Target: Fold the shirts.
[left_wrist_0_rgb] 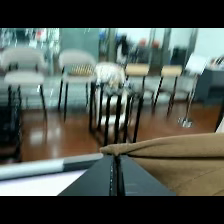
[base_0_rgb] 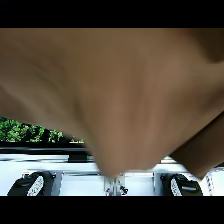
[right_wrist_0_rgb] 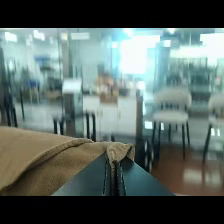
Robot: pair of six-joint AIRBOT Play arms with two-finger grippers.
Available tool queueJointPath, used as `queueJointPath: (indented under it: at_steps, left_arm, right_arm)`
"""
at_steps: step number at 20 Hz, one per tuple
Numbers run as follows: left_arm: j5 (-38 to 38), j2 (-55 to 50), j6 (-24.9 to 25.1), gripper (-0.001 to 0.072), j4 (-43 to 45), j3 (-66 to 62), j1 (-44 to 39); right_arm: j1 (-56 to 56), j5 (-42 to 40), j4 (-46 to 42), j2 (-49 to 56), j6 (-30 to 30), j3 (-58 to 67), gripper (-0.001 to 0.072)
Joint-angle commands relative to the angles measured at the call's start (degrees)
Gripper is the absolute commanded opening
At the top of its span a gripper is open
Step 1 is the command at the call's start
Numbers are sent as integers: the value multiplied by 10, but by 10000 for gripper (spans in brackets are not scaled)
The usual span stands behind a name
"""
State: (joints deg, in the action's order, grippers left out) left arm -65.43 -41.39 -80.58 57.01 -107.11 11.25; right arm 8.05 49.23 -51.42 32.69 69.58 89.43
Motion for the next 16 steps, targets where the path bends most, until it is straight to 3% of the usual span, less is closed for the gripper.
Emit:
queueJointPath:
  at_steps: [1,4,6,9,12,16]
  left_arm:
    - [-78,0,-1,35,78,110,2]
    - [-62,-3,0,35,95,280,2]
    - [-9,-13,-1,36,94,406,2]
    - [76,-45,-1,36,76,518,2]
    - [118,-104,-1,36,46,558,2]
    - [119,-200,-1,37,-14,558,-2]
  right_arm:
    - [0,193,-108,58,16,-3,65]
    - [0,272,-105,153,15,-66,65]
    - [0,223,-68,222,15,-127,65]
    - [-14,92,58,336,15,-167,65]
    - [-63,-5,184,445,14,-167,65]
    - [-145,-56,205,546,13,-167,65]
